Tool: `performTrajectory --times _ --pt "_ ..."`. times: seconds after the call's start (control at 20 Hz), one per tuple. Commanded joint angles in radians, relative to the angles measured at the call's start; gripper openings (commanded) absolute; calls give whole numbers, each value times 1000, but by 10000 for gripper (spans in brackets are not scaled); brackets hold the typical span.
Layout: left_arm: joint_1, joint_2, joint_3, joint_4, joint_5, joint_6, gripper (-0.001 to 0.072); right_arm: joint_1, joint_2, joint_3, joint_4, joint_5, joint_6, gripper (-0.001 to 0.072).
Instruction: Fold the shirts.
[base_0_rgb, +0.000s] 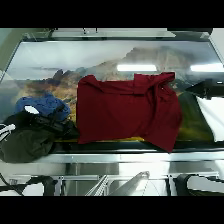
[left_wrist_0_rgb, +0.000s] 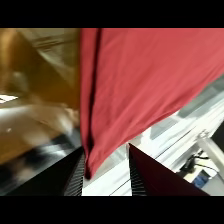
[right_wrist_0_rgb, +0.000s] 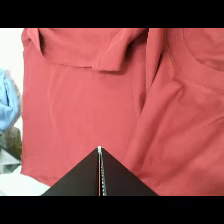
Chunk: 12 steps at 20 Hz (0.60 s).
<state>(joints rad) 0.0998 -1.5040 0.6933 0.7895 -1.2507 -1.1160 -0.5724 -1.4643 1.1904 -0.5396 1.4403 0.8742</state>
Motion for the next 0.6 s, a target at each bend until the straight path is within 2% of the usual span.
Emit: performTrajectory --times 0.0,0.15,0.25,0.4,0.45,0.5,0.55 --pt "-18 -45 -8 -134 63 124 313 0 1 0 0 20 1 15" --pt "-45 -60 -8 -182 50 169 294 -16 1 0 -2 36 1 15" --pt "-31 -59 0 -180 33 174 17 -62 1 -1 -26 54 11 15" --pt "22 -59 40 -181 -34 174 22 -164 0 -41 -161 10 80 21" --pt "34 -59 54 -181 -49 174 21 -184 -6 -64 -214 -14 113 120" --pt "45 -59 69 -183 -66 173 21 -192 -17 -86 -263 -24 114 328" --pt "50 -59 90 -183 -82 172 21 -192 -32 -105 -300 -27 114 363"
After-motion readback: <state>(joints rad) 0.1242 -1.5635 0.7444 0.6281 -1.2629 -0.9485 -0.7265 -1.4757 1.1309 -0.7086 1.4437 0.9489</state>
